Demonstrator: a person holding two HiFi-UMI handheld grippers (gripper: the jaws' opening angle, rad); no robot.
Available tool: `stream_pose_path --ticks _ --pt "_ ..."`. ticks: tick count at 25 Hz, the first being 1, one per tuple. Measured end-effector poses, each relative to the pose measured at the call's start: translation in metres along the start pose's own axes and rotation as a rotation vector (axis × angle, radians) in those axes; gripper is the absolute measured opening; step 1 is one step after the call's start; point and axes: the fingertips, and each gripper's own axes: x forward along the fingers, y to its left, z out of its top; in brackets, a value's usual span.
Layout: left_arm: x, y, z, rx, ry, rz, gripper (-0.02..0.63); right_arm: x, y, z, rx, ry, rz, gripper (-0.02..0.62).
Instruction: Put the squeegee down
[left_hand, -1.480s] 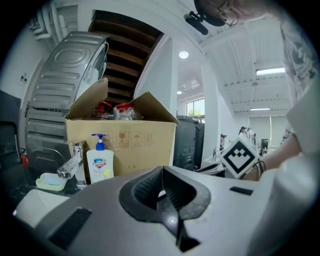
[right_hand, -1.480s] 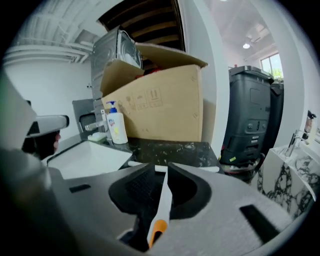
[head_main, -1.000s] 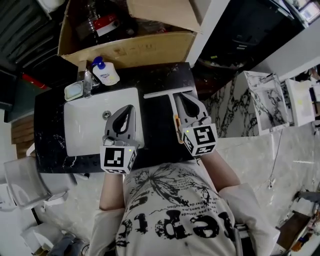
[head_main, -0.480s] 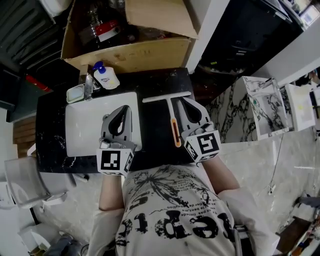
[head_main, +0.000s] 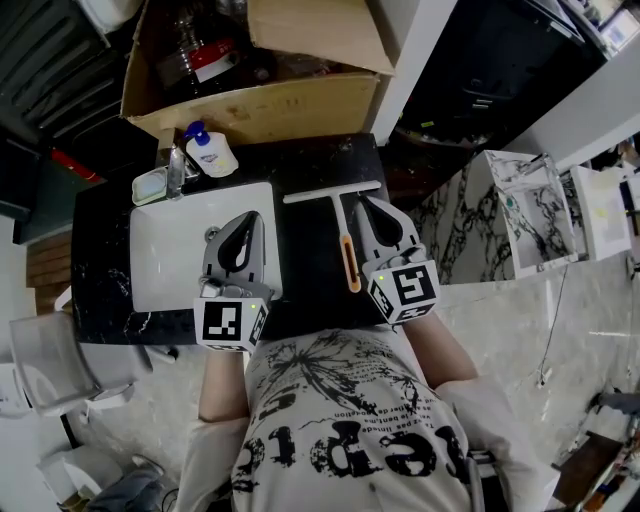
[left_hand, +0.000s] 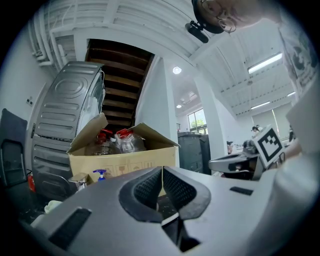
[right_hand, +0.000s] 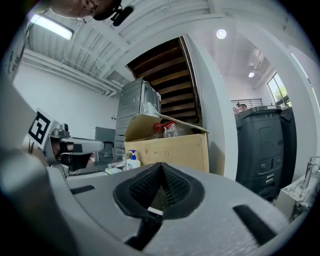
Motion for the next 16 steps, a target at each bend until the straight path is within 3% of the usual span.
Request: stream_pose_path --ticks 7,16 --pt "-0.0019 -0.0043 -0.0017 0.028 0.024 -0.002 0.012 -0.0049 -0.0015 0.0007 -0.012 -0.013 -0.033 -0.009" --pt "-0.0025 -0.0021 -0.0025 0.009 0.045 0.005 0.012 -0.0031 0.003 0.0022 -0.031 0.001 -0.014 -0.009"
